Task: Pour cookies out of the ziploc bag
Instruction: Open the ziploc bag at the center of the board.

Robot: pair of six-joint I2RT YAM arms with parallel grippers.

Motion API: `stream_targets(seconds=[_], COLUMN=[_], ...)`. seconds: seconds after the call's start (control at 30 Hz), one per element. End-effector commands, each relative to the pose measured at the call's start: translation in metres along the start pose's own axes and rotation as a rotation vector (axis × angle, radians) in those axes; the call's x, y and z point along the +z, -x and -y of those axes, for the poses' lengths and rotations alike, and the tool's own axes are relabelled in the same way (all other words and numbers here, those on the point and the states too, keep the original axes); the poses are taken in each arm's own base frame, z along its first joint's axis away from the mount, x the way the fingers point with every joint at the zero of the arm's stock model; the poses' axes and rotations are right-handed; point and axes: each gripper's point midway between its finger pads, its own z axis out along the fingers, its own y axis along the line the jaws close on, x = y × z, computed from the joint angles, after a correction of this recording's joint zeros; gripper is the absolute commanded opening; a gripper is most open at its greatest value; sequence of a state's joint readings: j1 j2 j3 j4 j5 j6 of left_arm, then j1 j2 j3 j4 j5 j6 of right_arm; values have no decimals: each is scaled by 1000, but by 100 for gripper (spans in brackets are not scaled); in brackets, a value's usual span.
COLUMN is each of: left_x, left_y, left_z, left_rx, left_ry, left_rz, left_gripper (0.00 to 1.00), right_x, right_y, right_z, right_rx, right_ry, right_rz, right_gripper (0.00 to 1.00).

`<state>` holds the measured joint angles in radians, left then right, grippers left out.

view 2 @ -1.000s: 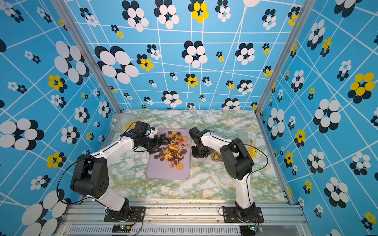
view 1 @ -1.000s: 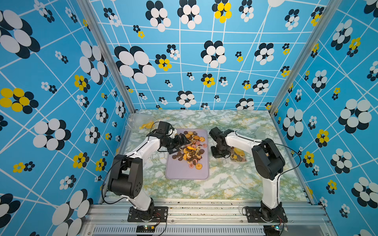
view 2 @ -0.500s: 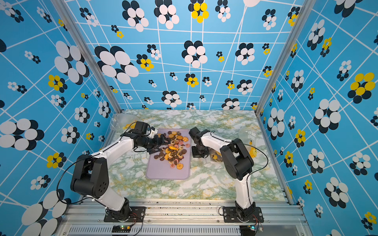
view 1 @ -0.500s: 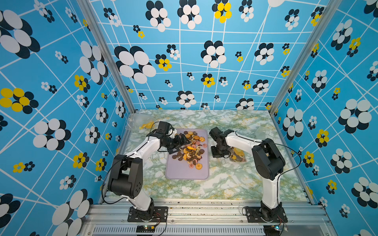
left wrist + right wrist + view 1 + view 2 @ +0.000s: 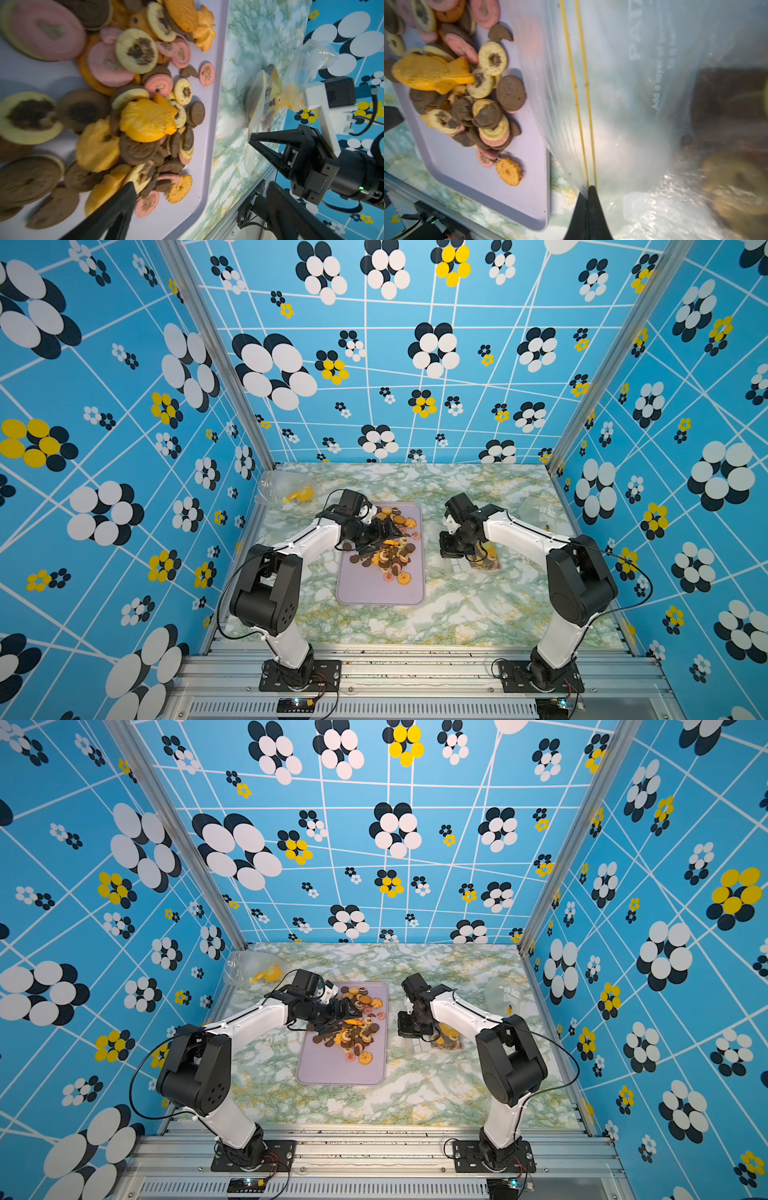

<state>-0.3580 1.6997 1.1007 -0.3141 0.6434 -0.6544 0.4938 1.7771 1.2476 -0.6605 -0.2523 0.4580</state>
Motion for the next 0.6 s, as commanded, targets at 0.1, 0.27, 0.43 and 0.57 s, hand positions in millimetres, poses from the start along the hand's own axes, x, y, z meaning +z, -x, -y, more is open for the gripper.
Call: stream_targets(seconds=[0.1,0.27,0.43,0.57], left_x=[34,61,83,98], left_y=[-17,-43,-59,-68], left_z=[42,55,59,59], left_rx=[86,125,133,139], left_ry=[-138,-169,-164,-159], left_rz=[-38,-103,-151,-192], left_gripper=[96,93,85,70], right_x=[-12,-11,-10,-10], right_y=[4,2,-1,-1], right_z=[-14,-13,-10,-8], right_rx=[80,104,120,129], right_ry=[159,188,204,205], right_rz=[22,24,29,32], right_gripper=[0,0,0,0])
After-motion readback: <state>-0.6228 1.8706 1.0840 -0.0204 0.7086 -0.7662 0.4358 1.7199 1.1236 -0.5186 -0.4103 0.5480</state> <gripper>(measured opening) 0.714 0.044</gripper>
